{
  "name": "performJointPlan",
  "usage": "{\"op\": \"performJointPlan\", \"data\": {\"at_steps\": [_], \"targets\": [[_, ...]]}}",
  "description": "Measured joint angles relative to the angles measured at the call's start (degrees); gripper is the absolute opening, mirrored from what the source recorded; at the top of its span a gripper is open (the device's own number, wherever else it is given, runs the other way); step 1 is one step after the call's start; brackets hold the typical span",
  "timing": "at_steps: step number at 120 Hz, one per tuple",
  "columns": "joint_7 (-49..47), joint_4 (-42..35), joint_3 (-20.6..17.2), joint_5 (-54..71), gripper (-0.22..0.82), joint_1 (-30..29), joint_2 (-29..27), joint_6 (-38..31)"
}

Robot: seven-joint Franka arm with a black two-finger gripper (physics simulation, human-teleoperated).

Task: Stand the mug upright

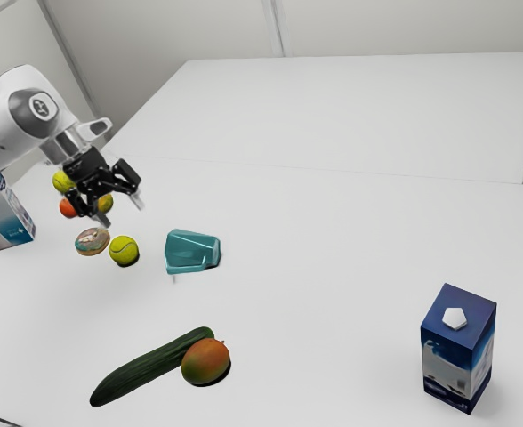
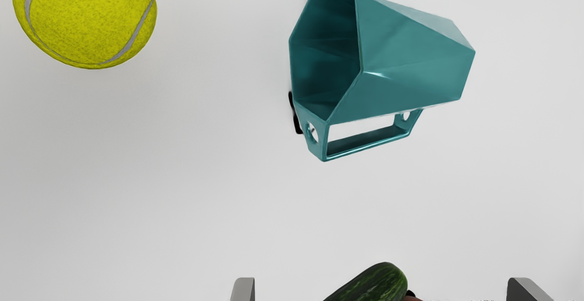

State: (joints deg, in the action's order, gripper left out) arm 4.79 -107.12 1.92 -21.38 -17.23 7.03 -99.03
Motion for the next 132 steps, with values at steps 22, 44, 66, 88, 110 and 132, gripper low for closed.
{"op": "performJointPlan", "data": {"at_steps": [22, 44, 66, 88, 110, 132], "targets": [[0.3, 1.5, 0.7, -3.9, 0.6, 0.0, 5.2, -0.4], [0.7, 3.3, 0.9, -6.5, 0.6, -0.1, 9.6, -2.3], [1.0, 4.9, 0.9, -9.5, 0.6, -0.1, 13.6, -3.9], [1.2, 5.6, 0.8, -13.5, 0.6, -0.1, 15.4, -5.7], [1.4, 5.2, 0.5, -17.7, 0.6, 0.1, 16.7, -6.8], [1.5, 5.1, -0.4, -20.5, 0.6, 0.4, 18.3, -7.4]]}}
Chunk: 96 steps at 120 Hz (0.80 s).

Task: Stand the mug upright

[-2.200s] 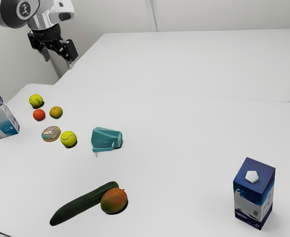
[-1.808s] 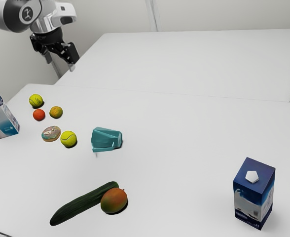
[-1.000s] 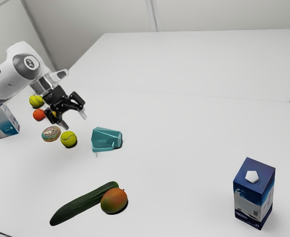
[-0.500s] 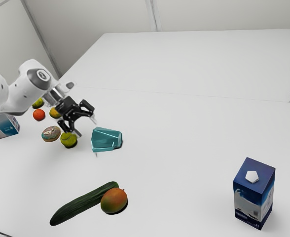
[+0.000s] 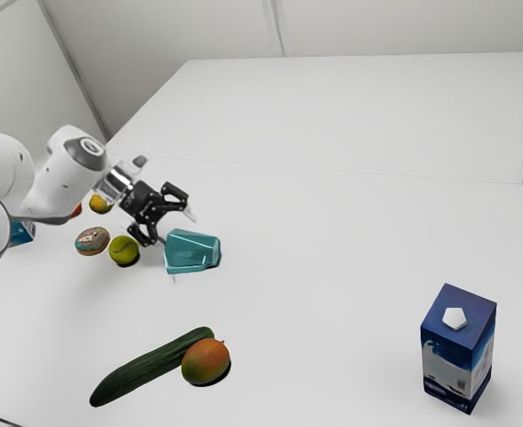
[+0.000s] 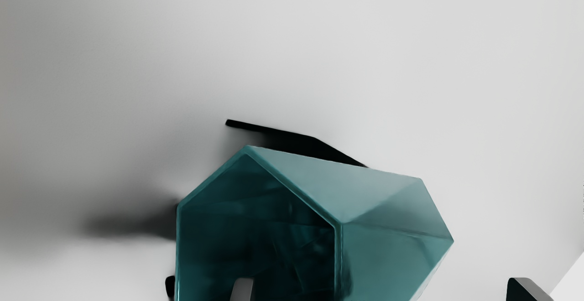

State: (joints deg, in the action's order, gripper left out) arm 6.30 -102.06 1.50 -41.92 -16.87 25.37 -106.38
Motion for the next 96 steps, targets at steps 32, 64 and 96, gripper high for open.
{"op": "performJointPlan", "data": {"at_steps": [32, 64, 96], "targets": [[-0.1, 0.0, -1.2, -1.2, 0.27, 0.1, 0.7, -0.2], [-0.5, 1.6, -2.3, -0.8, -0.06, 0.2, 0.1, -0.2], [-0.8, 2.1, -2.9, -0.6, -0.16, 1.1, -0.4, -0.4]]}}
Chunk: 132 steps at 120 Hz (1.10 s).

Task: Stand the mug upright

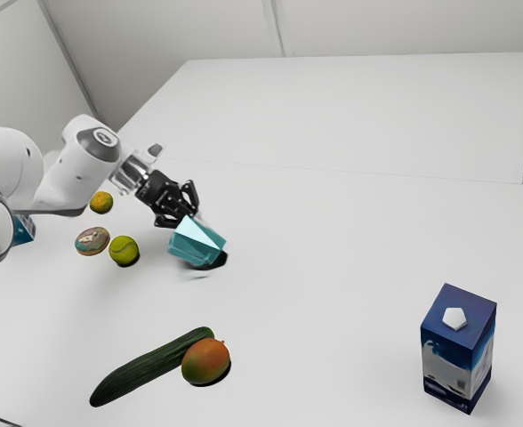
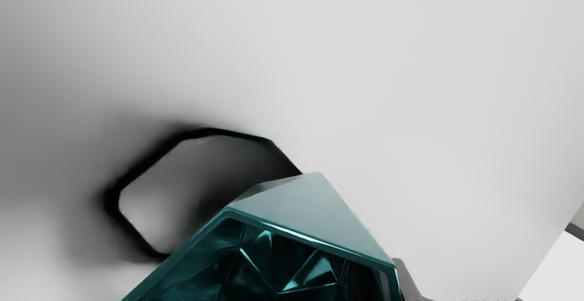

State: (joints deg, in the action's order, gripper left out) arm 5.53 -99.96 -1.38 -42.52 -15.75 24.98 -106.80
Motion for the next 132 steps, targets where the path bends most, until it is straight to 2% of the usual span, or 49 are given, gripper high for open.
{"op": "performJointPlan", "data": {"at_steps": [16, 33, 44, 77, 100, 132], "targets": [[-0.5, -0.1, -0.2, 3.8, -0.17, 1.5, -1.9, -0.3], [-1.1, -0.3, -0.8, 14.3, -0.17, 3.3, -4.4, -1.5], [-2.1, -1.0, -2.6, 22.0, -0.17, 3.9, -6.5, -2.4], [-7.6, -9.8, -5.2, 37.0, -0.18, 7.1, -13.8, -9.2], [-11.9, -12.4, -6.9, 42.4, -0.18, 7.7, -14.7, -14.2], [-16.7, -13.7, -7.1, 44.3, -0.18, 7.6, -14.3, -17.5]]}}
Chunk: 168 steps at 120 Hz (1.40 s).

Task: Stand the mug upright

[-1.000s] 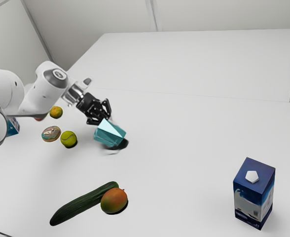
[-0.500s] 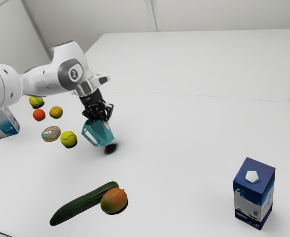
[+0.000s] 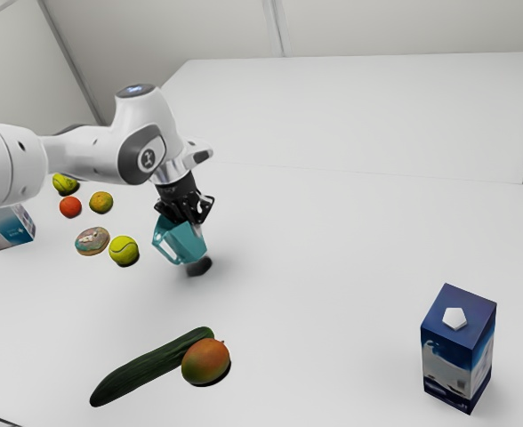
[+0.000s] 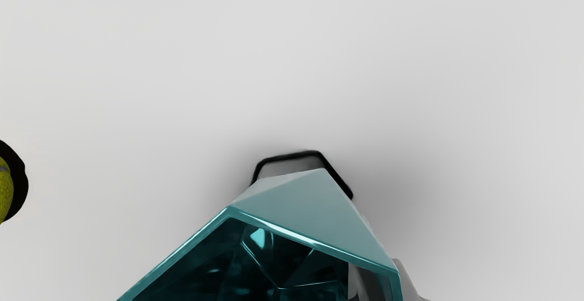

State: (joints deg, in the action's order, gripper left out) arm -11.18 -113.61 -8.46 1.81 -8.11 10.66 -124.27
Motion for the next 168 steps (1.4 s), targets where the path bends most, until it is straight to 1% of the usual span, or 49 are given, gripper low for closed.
{"op": "performJointPlan", "data": {"at_steps": [31, 73, 94, 102, 111, 121, 134, 147, 168], "targets": [[-3.2, 0.0, 0.0, 0.2, -0.18, 0.3, 2.5, -1.9], [-6.0, 0.0, -0.1, 0.3, -0.18, 0.4, 3.9, -2.8], [-6.5, 0.0, -0.1, -0.1, 0.21, 0.5, 3.6, -2.6], [-6.6, 0.1, 0.0, -0.1, 0.32, 0.5, 3.2, -2.5], [-6.7, 0.1, 0.0, -0.2, 0.4, 0.6, 2.2, -2.3], [-6.8, 0.2, 0.0, -0.2, 0.47, 1.3, 0.5, -2.0], [-6.8, 0.4, 0.2, -0.2, 0.52, 2.8, -2.0, -1.4], [-6.6, 1.3, 0.3, 1.4, 0.56, 3.7, -4.1, -0.1], [-4.6, 5.3, 0.4, 4.2, 0.58, 4.3, -6.0, 3.8]]}}
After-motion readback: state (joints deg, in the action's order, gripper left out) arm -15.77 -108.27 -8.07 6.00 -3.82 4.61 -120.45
